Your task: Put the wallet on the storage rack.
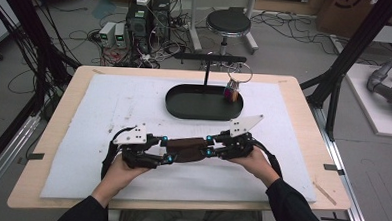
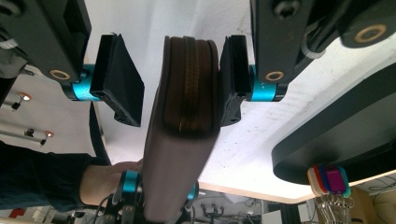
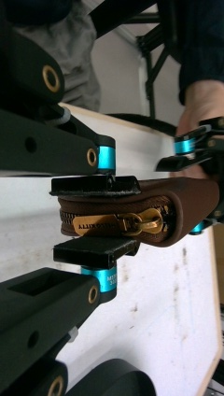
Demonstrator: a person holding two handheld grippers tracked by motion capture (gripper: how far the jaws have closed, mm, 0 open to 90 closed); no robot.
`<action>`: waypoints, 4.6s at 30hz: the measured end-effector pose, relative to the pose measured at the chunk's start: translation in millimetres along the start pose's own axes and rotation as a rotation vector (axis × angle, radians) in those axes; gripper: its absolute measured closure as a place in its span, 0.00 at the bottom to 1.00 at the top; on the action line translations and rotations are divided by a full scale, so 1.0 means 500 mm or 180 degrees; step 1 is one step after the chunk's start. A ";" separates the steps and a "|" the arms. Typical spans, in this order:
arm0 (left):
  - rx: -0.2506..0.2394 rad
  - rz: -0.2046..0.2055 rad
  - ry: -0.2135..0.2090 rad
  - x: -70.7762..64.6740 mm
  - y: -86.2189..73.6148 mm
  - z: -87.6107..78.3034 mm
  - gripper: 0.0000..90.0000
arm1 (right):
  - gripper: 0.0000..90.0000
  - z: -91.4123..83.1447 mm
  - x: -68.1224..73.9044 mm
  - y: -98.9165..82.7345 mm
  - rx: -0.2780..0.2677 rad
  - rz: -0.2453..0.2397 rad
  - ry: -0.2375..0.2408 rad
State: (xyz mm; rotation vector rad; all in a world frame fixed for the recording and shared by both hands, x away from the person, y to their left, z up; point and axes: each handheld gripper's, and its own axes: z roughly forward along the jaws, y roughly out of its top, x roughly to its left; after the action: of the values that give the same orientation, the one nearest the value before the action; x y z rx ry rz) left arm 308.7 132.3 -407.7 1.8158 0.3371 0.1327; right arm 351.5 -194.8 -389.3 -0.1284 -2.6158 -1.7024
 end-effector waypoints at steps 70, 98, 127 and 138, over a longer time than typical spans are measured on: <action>-0.0149 0.0125 0.1242 0.239 0.055 0.185 0.74 | 0.40 -0.266 -0.009 -0.094 -0.0516 0.0607 -0.2567; 0.0154 -0.0083 0.1418 0.274 0.020 0.252 0.74 | 0.40 -0.269 -0.011 -0.100 -0.0503 0.0593 -0.2580; 0.0408 -0.0116 0.1572 0.250 0.051 0.227 0.37 | 0.40 -0.274 -0.013 -0.105 -0.0510 0.0595 -0.2588; 0.0277 0.0003 0.1392 0.178 0.097 0.147 0.31 | 0.39 -0.279 -0.020 -0.111 -0.0435 0.0638 -0.2622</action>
State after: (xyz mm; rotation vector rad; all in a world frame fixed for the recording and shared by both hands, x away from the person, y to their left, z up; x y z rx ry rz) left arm 420.6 79.5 -388.5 1.8641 0.6575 0.5268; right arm 353.2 -345.0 -383.8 -1.2972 -2.7909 -2.0552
